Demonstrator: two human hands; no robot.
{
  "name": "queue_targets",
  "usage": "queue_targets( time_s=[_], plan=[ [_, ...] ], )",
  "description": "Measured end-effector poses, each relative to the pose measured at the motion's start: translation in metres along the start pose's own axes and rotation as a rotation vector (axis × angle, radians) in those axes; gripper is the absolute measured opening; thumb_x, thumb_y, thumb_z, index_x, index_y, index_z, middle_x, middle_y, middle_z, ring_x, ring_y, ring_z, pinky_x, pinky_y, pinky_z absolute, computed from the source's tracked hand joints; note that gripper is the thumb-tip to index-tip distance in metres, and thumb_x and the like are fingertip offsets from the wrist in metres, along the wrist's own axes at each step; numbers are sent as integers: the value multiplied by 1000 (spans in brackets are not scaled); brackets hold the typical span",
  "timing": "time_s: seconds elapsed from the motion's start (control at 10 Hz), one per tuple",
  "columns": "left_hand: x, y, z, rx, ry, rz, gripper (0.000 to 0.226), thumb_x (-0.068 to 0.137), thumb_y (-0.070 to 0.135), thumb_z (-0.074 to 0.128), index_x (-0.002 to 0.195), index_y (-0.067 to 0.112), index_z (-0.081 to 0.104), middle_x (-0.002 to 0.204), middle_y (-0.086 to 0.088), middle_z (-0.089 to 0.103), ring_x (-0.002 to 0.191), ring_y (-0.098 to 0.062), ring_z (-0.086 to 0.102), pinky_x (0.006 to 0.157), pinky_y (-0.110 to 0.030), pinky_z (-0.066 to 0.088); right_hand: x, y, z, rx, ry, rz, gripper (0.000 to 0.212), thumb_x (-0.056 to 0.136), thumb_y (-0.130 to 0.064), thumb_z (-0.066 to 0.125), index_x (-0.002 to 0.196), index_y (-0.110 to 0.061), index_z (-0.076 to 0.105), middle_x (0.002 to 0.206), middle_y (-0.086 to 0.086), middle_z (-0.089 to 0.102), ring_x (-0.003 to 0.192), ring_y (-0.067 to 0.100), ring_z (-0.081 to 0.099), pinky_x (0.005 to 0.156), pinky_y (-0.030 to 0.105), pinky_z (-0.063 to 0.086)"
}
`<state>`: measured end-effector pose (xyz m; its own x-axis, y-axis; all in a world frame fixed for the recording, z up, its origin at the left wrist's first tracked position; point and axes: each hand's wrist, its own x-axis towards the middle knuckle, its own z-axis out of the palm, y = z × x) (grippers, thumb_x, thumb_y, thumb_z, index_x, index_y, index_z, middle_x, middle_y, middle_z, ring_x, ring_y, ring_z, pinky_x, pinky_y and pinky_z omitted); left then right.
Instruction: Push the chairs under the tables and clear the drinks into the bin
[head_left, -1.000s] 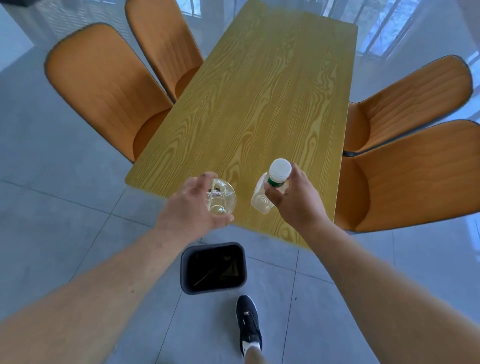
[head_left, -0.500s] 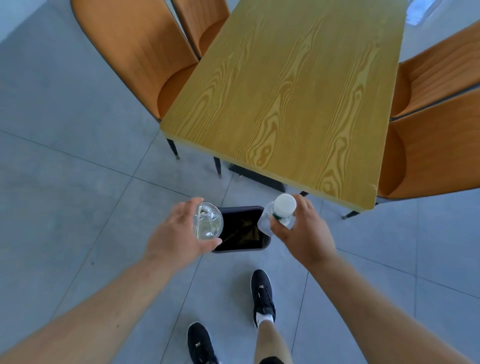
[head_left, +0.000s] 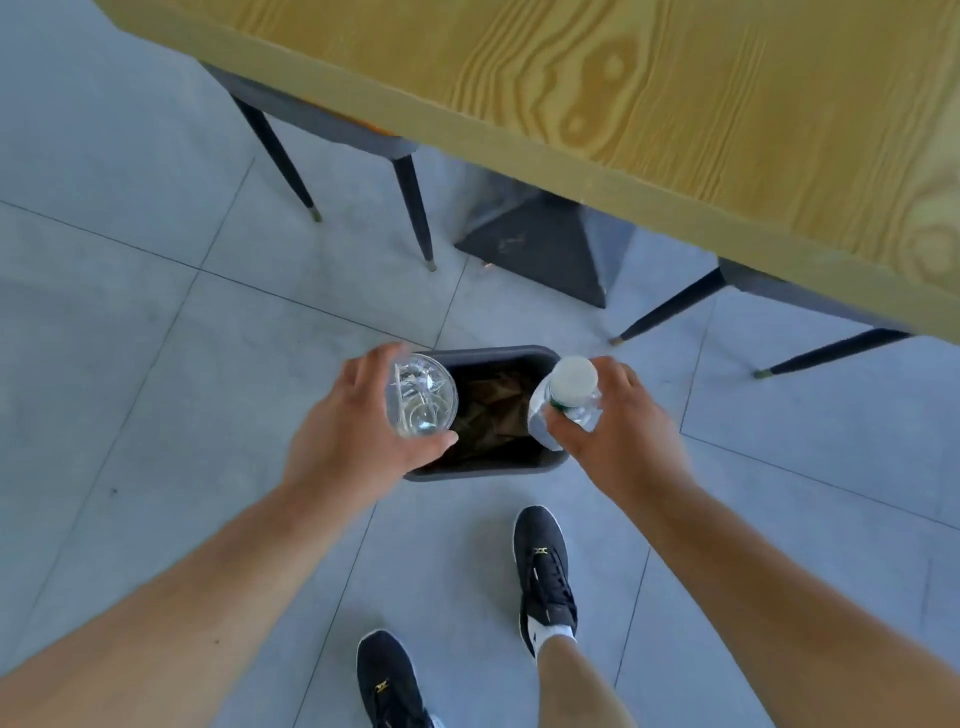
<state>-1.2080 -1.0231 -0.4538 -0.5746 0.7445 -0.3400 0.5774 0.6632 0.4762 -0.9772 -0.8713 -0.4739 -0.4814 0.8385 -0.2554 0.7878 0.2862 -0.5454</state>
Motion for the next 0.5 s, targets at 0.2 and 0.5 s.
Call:
queue_targets(
  time_s=[0.2,0.5],
  plan=[
    [5,1,3,20,-3,-38,109,45,87,73,139,53,28,138,17,46,99,-22,65,68,-36,44,10,2,9,35,-31,6,65,70,-83,58,119,-43,43,118,-18,52,91,12,62,69,35,49],
    [-4,24,-14,172,-25,54,91,64,84,60,141,41,38,140,16,50,127,-14,43,88,-39,46,-2,-14,-19,-81,-24,-37,60,82,-80,50,128,-42,44,128,-17,54,121,9,47,83,28,40]
  ],
)
